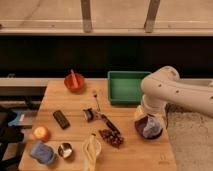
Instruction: Wipe table surface with eraser
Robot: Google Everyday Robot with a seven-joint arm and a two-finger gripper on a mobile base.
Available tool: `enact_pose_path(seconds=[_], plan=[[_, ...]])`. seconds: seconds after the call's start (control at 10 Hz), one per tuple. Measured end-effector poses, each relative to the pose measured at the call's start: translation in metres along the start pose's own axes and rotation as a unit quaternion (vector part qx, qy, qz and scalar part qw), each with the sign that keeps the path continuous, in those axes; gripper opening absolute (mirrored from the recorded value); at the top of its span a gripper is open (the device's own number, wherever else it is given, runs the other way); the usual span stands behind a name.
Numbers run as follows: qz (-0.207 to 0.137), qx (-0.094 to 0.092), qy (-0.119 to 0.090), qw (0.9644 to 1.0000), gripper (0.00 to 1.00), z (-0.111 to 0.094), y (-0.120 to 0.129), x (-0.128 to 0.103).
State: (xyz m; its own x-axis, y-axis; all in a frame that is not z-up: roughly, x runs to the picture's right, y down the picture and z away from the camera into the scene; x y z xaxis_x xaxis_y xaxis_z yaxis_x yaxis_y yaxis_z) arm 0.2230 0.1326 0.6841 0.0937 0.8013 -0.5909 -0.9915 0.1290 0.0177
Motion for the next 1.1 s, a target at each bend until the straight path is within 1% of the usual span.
enact_pose_path(seconds=[0.5,0.6,0.7,0.9,1.0,1.1], plan=[[-0.001,0.001,0.000,1.0000,0.80,0.000,0.000,0.000],[-0.006,0.005,0.000,1.0000,0.80,0.001,-0.001,0.001],[-0.023,0.012,0.000,0.9997,0.80,0.001,0.003,-0.002],[-0.065,0.021,-0.006,0.9977,0.80,-0.002,0.027,-0.015],[-0.090,0.023,-0.009,0.9957,0.80,-0.005,0.044,-0.024],[-0.117,0.021,-0.013,0.9929,0.80,-0.007,0.062,-0.032]])
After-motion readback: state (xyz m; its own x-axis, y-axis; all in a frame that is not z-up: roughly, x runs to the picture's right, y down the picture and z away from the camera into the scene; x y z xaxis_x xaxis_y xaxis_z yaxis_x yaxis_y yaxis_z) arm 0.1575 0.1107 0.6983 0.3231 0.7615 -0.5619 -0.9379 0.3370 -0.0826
